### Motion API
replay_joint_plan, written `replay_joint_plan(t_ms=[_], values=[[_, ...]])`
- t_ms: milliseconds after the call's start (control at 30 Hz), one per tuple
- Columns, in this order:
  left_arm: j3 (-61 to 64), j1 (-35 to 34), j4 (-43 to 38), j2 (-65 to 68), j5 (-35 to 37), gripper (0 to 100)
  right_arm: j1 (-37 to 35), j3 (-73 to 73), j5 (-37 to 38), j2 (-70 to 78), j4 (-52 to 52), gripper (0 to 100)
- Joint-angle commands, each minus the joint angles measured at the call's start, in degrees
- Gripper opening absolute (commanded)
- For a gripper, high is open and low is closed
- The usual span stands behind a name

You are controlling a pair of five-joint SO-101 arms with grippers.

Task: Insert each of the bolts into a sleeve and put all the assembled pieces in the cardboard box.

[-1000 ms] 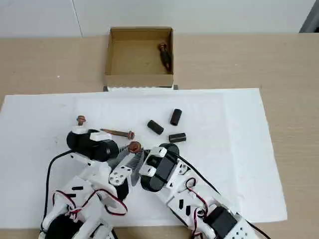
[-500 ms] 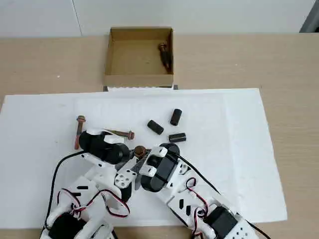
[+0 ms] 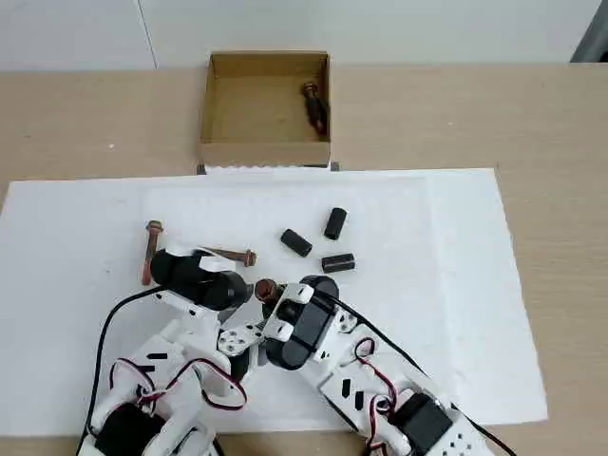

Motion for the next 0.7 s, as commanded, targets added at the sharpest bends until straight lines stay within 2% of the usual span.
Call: replay_joint_plan(t_ms=[0, 200, 467, 567, 667], values=[[0.04, -3.25, -1.67, -0.26, -2.9, 24, -0.48, -0.18, 0.7, -0.75, -1.54, 0.3], [-1.1, -7.74, -4.84, -0.26, -4.92, 24, -0.66, 0.97, 0.62, -0.75, -1.89, 0.3], [-6.73, -7.56, -4.84, -0.26, -4.92, 24, -0.57, 0.97, 0.7, -0.75, -1.8, 0.3], [-8.31, -7.65, -4.84, -0.26, -4.92, 17, -0.57, 0.79, 0.7, -0.75, -1.8, 0.3], [-9.63, -7.65, -4.84, -0.26, -4.92, 6, -0.48, 0.62, 0.53, -0.75, -1.71, 0.3]])
